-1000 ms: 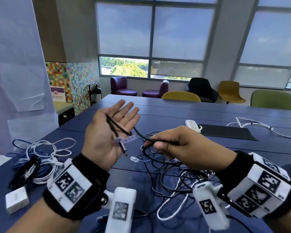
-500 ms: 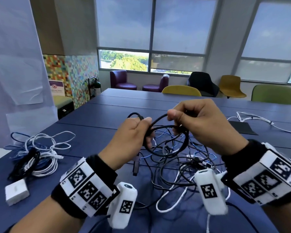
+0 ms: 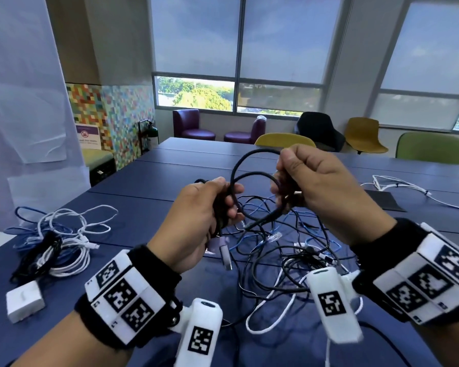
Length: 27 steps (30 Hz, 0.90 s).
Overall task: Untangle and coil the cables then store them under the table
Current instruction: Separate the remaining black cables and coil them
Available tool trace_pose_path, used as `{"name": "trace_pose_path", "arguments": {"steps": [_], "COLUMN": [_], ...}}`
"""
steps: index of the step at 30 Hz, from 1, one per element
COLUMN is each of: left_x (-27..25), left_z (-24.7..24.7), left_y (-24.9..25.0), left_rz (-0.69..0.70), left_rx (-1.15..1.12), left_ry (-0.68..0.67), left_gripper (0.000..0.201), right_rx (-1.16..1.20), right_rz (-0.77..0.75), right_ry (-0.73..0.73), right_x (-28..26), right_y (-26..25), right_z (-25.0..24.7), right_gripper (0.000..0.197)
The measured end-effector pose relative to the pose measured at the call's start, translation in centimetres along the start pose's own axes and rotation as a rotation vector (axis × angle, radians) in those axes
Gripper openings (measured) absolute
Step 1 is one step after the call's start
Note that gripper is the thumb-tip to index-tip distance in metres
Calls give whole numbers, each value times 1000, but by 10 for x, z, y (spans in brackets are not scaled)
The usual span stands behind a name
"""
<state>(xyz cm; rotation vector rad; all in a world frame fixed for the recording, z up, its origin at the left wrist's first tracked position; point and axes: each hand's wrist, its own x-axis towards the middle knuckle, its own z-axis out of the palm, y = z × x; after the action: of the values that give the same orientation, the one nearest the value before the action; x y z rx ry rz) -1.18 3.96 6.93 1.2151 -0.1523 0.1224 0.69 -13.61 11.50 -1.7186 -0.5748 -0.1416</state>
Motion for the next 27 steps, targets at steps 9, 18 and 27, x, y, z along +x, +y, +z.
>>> {"name": "trace_pose_path", "arguments": {"steps": [9,18,27], "left_x": [14,34,49], "left_z": [23,32,30], "left_y": [44,76,87], "left_rz": [130,67,82], "left_rx": [65,-230,-309], "left_ry": [-104,-98,-44], "left_gripper": [38,39,41], "right_rx": [248,-51,-143], "right_rz": [-30,-261,-429], "right_ry": [17,52,274], "right_x": [20,27,16], "right_y": [-36,-19,-1], "right_z": [5,21,43], "right_gripper": [27,73,93]}}
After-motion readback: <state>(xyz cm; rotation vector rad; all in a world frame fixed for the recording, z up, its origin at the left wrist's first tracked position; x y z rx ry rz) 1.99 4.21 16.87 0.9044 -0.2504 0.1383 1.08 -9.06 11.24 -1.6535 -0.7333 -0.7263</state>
